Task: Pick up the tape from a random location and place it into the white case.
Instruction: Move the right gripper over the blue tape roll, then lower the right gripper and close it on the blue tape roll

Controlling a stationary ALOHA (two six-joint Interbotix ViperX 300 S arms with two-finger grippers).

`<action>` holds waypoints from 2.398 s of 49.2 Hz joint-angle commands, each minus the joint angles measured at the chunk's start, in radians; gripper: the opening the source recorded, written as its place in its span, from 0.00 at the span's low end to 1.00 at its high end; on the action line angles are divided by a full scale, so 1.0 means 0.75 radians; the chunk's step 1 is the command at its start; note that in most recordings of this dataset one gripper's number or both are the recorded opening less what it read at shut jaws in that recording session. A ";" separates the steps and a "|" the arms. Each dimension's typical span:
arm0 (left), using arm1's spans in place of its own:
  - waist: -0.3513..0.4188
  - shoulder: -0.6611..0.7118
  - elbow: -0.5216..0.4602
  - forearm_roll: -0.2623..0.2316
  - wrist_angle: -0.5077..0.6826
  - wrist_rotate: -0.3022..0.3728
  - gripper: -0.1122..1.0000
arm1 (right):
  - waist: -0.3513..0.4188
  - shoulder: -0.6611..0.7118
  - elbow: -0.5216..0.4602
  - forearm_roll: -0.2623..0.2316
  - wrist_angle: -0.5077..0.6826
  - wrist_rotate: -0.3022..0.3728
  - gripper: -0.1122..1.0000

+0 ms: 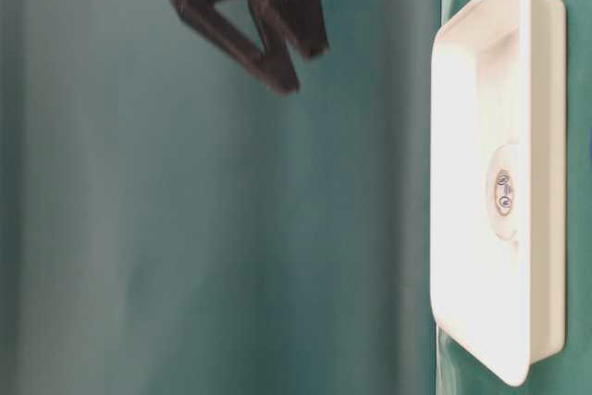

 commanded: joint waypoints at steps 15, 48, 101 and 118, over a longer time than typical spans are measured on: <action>0.004 0.014 -0.016 0.000 0.018 0.000 0.95 | 0.012 0.174 -0.215 -0.002 0.018 0.002 0.93; 0.006 0.014 -0.016 0.000 0.031 -0.002 0.95 | 0.018 0.262 -0.364 0.006 0.393 0.092 0.93; 0.039 0.014 -0.014 0.000 0.045 -0.004 0.95 | 0.025 0.470 -0.704 0.006 1.127 0.121 0.93; 0.047 0.014 -0.014 0.000 0.053 -0.006 0.95 | 0.027 0.472 -0.704 0.006 1.133 0.121 0.93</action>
